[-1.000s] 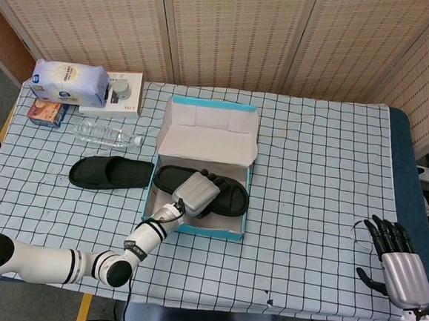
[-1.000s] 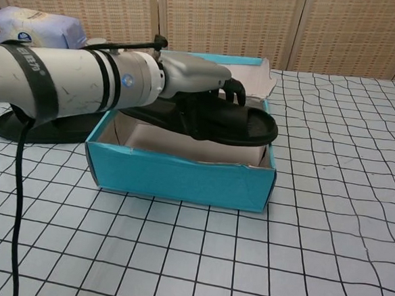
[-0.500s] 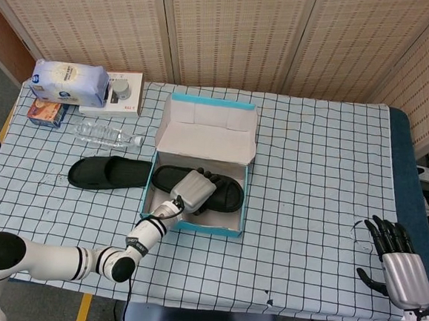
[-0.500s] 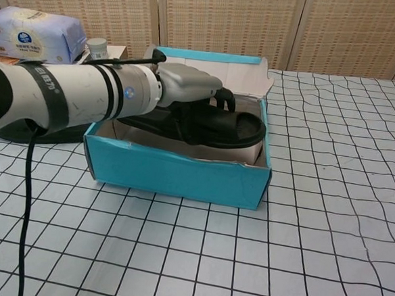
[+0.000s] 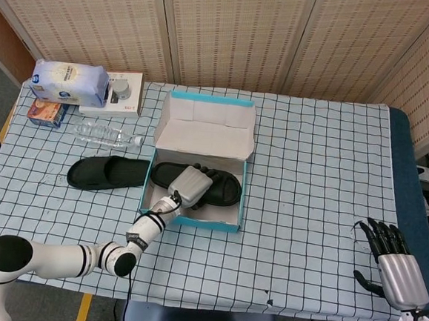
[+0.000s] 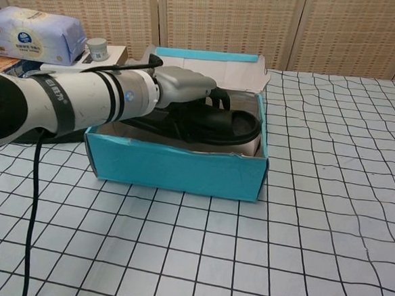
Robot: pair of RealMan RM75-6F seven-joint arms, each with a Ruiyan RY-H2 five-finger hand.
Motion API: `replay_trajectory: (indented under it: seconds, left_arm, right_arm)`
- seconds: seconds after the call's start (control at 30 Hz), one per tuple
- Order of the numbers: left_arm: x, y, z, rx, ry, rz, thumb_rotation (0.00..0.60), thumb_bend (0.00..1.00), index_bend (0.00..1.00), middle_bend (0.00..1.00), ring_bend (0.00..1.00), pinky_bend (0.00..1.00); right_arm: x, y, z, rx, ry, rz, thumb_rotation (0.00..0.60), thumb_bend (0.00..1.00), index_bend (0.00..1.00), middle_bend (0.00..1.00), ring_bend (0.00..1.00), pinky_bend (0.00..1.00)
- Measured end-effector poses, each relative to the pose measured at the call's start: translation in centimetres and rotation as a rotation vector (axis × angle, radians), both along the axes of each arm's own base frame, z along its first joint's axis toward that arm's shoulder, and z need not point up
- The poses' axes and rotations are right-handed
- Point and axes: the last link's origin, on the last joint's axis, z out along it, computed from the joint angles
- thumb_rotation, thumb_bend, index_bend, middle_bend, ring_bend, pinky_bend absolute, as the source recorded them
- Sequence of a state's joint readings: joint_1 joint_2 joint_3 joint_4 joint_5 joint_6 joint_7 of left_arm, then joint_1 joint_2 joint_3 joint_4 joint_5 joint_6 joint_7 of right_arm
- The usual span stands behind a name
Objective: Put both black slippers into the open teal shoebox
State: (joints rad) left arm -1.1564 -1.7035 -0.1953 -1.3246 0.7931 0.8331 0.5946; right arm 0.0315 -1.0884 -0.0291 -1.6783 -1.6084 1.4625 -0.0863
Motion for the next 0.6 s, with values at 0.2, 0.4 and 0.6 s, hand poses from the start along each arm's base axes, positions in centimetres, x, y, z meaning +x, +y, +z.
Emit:
replay_trajectory:
  seconds: [0.2, 0.4, 0.6]
  left_arm:
    - [-1.9, 1.3, -0.4, 0.023, -0.041, 0.028, 0.6, 0.49, 0.61, 0.71, 0.63, 0.56]
    - [-4.0, 2.4, -1.2, 0.006, -0.052, 0.075, 0.6, 0.49, 0.61, 0.7, 0.63, 0.57]
    - [-5.1, 2.7, -2.0, -0.021, -0.048, 0.099, 0.6, 0.49, 0.6, 0.68, 0.61, 0.56]
  right_arm:
    - [0.1, 0.1, -0.1, 0.003, 0.001, 0.0, 0.577, 0.14, 0.0, 0.0, 0.0, 0.0]
    - [0.1, 0.0, -0.2, 0.004, 0.004, 0.001, 0.578, 0.14, 0.0, 0.0, 0.0, 0.0]
    - [0.1, 0.0, -0.1, 0.002, 0.004, -0.001, 0.578, 0.14, 0.0, 0.0, 0.0, 0.0]
